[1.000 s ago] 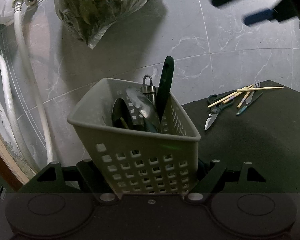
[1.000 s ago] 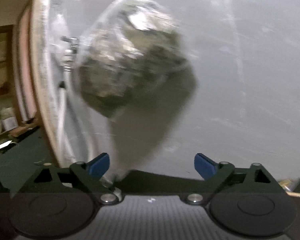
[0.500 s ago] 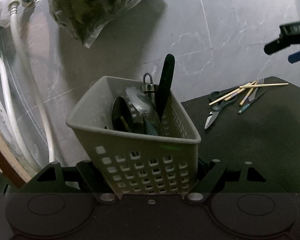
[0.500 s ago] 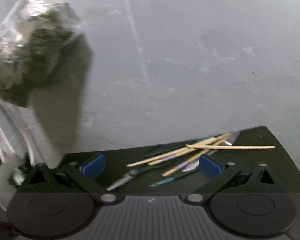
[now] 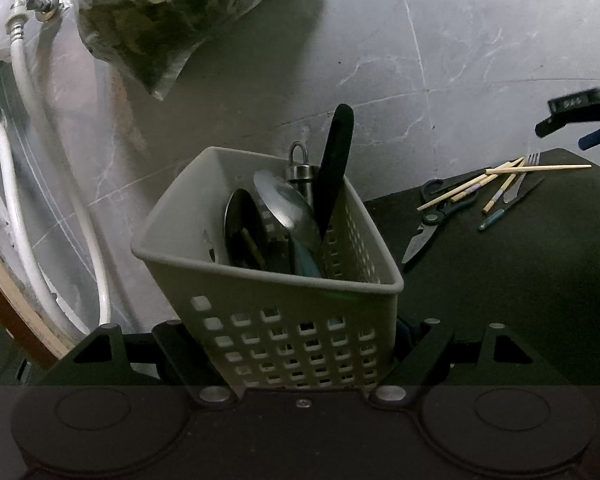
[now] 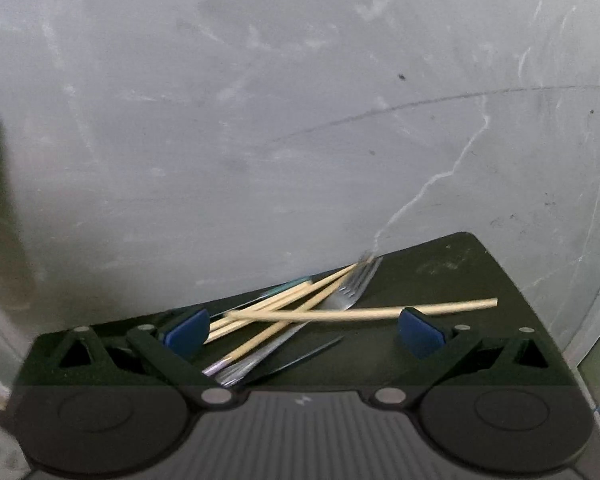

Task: Organize utensils
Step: 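Reach the right tool to the chopstick pile and grasp a silver fork, then lift the silver fork and lower it into the basket with the right tool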

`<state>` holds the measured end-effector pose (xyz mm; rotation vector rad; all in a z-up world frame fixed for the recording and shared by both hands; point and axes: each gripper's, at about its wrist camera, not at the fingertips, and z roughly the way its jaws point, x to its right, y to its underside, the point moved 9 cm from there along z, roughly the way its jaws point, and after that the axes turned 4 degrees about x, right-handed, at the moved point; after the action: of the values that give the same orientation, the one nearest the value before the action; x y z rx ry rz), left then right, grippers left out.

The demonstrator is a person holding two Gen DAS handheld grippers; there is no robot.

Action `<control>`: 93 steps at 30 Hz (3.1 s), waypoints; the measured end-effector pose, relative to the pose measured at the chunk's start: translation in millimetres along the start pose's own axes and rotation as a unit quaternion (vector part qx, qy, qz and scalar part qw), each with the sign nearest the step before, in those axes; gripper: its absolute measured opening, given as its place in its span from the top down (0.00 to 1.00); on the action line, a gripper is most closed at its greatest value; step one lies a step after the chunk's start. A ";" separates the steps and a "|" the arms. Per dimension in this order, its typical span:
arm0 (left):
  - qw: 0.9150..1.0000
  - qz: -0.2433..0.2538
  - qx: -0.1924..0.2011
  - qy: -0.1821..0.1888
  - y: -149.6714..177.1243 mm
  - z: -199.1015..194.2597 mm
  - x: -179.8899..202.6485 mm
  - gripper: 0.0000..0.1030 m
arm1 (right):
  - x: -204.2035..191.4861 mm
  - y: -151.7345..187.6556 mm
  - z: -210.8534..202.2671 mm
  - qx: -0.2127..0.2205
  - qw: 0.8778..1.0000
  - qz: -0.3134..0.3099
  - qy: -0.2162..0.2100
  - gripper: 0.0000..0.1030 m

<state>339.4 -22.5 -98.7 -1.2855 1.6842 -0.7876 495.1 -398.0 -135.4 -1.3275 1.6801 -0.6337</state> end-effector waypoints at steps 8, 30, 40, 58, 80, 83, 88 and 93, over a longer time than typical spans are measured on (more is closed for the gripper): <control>1.000 -0.002 -0.005 -0.008 -3.9 4.1 6.9 0.20 | 38.9 -6.3 67.0 -0.020 0.999 -0.009 -0.043 0.01; 1.000 0.000 -0.008 -0.009 -4.3 6.6 7.3 0.20 | 51.6 0.4 98.2 -0.030 0.998 0.038 -0.051 0.77; 1.000 -0.003 -0.006 -0.008 -3.4 7.2 7.1 0.20 | 41.4 7.6 87.5 -0.011 0.995 0.084 -0.052 0.93; 1.000 0.003 0.004 0.013 0.4 6.3 0.9 0.20 | -42.7 22.3 27.9 0.020 0.989 0.095 -0.109 0.99; 0.998 0.015 0.037 0.052 4.7 4.2 -6.3 0.20 | -169.8 -50.2 -116.4 0.148 0.974 -0.042 -0.165 0.99; 0.998 0.016 0.041 0.053 6.2 2.3 -6.0 0.20 | -189.4 -64.2 -139.2 0.168 0.968 -0.059 -0.178 0.99; 0.997 0.017 0.045 0.056 6.6 2.8 -6.7 0.20 | -226.3 -80.7 -167.9 0.190 0.955 -0.081 -0.211 0.98; 0.997 0.020 0.046 0.059 7.2 2.1 -7.3 0.20 | -268.8 -81.1 -182.1 0.194 0.944 -0.102 -0.247 0.98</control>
<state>339.0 -13.5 -104.1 -1.1593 1.7406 -0.9225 389.7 -190.5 105.1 -1.2485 0.9638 -0.6443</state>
